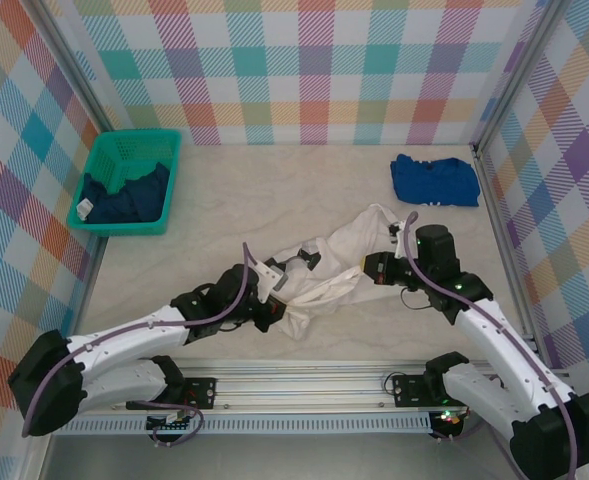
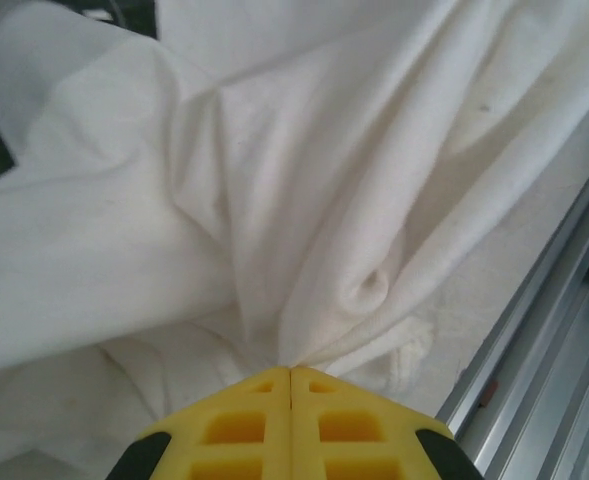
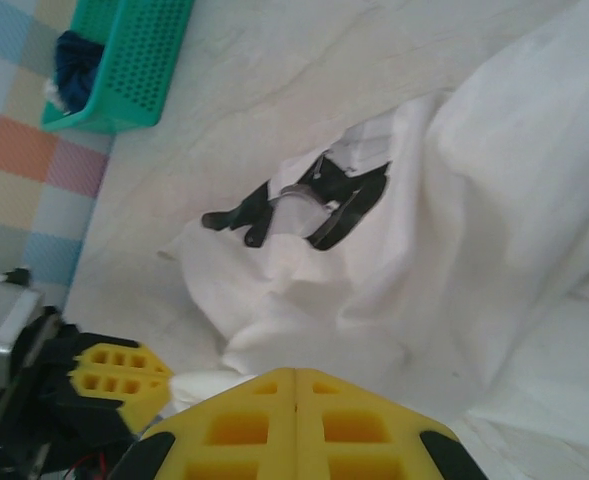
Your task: Fold the inside-out t-shirt
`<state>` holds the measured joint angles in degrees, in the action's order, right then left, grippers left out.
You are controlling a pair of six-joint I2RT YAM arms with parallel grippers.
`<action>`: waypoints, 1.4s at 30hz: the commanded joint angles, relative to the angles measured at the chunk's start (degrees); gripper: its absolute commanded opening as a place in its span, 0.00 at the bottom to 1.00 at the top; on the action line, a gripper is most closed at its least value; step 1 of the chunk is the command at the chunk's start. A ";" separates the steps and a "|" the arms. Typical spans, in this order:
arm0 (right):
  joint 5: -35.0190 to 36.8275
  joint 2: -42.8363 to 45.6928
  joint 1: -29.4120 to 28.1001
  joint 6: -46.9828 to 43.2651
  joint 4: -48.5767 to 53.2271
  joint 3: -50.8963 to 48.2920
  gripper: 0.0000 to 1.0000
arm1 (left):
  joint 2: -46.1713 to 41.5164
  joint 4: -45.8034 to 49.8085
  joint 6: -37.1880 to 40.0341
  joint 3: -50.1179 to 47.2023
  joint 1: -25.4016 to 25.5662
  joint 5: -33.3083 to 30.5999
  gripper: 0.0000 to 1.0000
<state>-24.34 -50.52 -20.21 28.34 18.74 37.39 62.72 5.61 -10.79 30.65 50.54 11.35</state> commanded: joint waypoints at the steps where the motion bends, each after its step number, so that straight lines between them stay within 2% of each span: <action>1: -8.38 -1.55 -0.09 1.25 -9.41 -2.45 0.00 | 2.82 -3.71 2.56 2.65 2.45 6.57 0.00; 3: -9.99 -2.65 -0.74 0.69 -10.78 -2.65 0.00 | 3.95 -6.27 2.94 4.29 3.39 10.67 0.01; 5: -10.86 -3.42 -1.24 -0.55 -10.54 -2.32 0.00 | 5.30 -7.01 3.52 6.66 3.51 12.99 0.14; 8: -11.80 -3.16 -1.33 -1.81 -9.96 -2.27 0.00 | 6.03 -6.87 4.54 9.24 3.51 9.48 0.30; 10: -12.72 -2.94 -1.33 -2.15 -10.23 -2.51 0.00 | 7.00 -8.64 4.51 10.36 3.42 7.38 0.36; 13: -14.65 -2.75 -1.33 -2.30 -11.32 -2.89 0.00 | 11.64 -9.57 4.12 14.00 3.45 6.16 0.41; 18: -16.15 -2.21 -1.33 -3.38 -11.22 -3.17 0.00 | 20.33 -8.64 3.41 20.66 3.43 2.65 0.42; 21: -16.12 -1.59 -1.33 -4.10 -10.68 -3.76 0.00 | 23.79 -9.11 3.17 22.87 3.42 2.06 0.37; 25: -12.58 0.36 -1.33 -5.95 -7.56 -4.77 0.00 | 25.96 -9.30 2.38 23.64 3.18 3.21 0.11; 27: -9.77 1.34 -1.33 -6.98 -5.39 -4.69 0.00 | 25.35 -10.37 1.10 22.78 2.48 5.48 0.02; 32: 9.40 -0.21 -3.15 -8.62 5.86 -1.46 0.00 | 21.56 -12.15 -5.07 21.27 -0.63 18.03 0.00; 35: 15.37 -2.42 -6.04 -8.78 8.84 0.54 0.03 | 19.42 -11.17 -9.58 20.86 -1.85 20.23 0.00; 38: 15.95 -2.34 -8.53 -9.97 8.26 0.78 0.18 | 17.81 -10.73 -14.49 19.73 -3.84 20.81 0.00; 42: 9.97 0.68 -9.32 -11.47 3.96 -1.84 0.35 | 16.60 -8.38 -15.41 19.51 -5.86 22.60 0.00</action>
<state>-12.73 -52.29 -29.04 19.00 24.43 36.16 80.90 -3.57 -23.05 50.83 45.93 30.68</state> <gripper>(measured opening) 0.327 0.046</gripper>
